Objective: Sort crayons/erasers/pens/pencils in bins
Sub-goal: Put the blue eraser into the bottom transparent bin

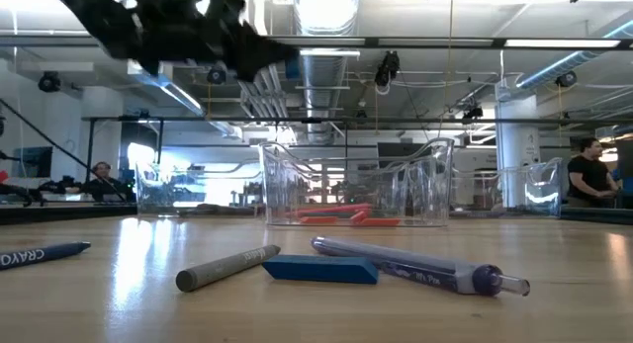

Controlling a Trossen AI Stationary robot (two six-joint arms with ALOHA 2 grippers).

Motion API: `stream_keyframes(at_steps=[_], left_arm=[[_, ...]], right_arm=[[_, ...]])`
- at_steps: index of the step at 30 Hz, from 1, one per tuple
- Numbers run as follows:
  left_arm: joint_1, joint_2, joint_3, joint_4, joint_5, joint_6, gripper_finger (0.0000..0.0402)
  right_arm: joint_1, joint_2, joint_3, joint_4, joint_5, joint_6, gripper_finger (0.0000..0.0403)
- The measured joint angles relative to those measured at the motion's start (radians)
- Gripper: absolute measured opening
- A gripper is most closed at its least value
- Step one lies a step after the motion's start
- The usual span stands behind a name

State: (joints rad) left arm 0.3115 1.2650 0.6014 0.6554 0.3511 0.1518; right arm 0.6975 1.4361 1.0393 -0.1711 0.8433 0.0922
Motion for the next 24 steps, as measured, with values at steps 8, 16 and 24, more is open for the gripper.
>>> stream_keyframes(at_steps=[8, 16, 24], left_arm=[[0.014, 0.232, 0.079, 0.006, 0.018, -0.016, 0.0], [-0.004, 0.304, 0.217, -0.34, -0.138, 0.036, 0.0011], [-0.029, 0.301, 0.281, -0.513, -0.209, 0.143, 0.0004]], right_arm=[[-0.004, -0.003, 0.017, -0.003, 0.075, 0.012, 0.0137], [-0.005, -0.008, 0.074, -0.005, 0.071, 0.099, 0.0137], [-0.005, -0.009, 0.139, -0.01, 0.04, 0.135, 0.0137]])
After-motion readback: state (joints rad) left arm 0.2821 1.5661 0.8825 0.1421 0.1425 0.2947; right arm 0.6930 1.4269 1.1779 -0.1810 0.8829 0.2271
